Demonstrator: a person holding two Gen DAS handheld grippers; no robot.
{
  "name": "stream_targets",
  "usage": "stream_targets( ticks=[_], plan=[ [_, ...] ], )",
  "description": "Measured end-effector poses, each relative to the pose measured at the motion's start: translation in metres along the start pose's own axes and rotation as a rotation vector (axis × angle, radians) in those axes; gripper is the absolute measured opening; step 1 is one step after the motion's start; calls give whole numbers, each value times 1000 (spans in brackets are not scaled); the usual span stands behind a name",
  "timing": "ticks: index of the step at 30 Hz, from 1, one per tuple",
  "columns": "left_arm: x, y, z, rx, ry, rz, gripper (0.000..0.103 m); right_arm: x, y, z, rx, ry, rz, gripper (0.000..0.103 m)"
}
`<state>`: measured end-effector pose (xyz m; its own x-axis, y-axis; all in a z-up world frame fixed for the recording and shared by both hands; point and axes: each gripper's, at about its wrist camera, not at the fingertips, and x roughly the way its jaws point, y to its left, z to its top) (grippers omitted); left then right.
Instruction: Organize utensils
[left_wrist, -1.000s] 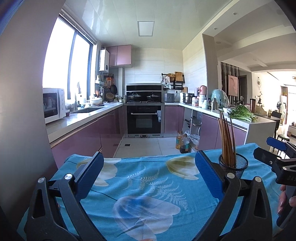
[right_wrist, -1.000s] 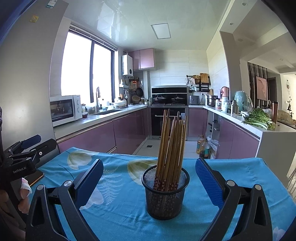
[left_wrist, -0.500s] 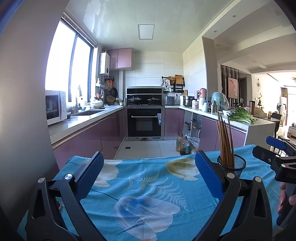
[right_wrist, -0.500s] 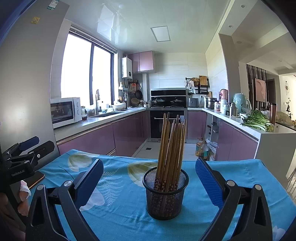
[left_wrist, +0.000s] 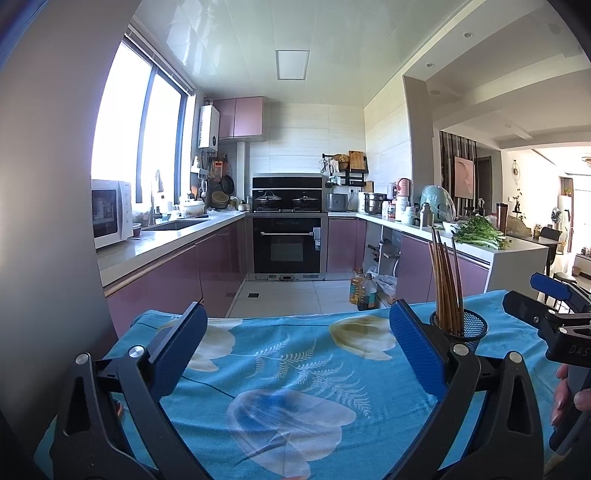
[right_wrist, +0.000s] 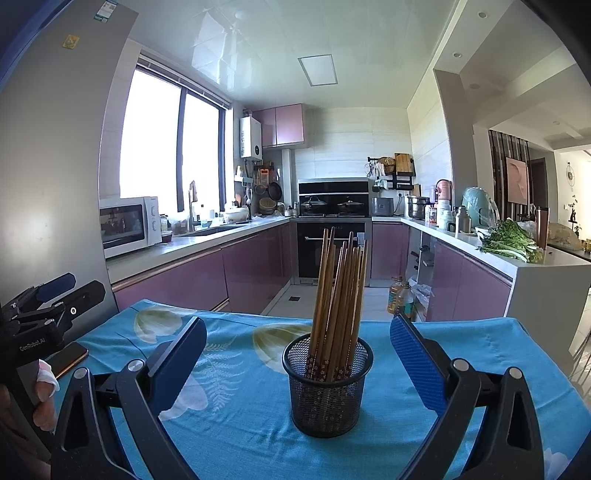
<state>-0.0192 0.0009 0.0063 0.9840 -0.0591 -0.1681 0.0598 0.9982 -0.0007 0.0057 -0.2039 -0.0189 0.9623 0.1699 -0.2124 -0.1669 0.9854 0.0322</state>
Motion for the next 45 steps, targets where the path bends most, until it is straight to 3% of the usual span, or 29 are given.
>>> stream_targets(
  ticks=[45],
  plan=[
    [-4, -1, 0, -4, 8, 3, 97, 0, 3, 0, 0, -9, 3, 96]
  ],
)
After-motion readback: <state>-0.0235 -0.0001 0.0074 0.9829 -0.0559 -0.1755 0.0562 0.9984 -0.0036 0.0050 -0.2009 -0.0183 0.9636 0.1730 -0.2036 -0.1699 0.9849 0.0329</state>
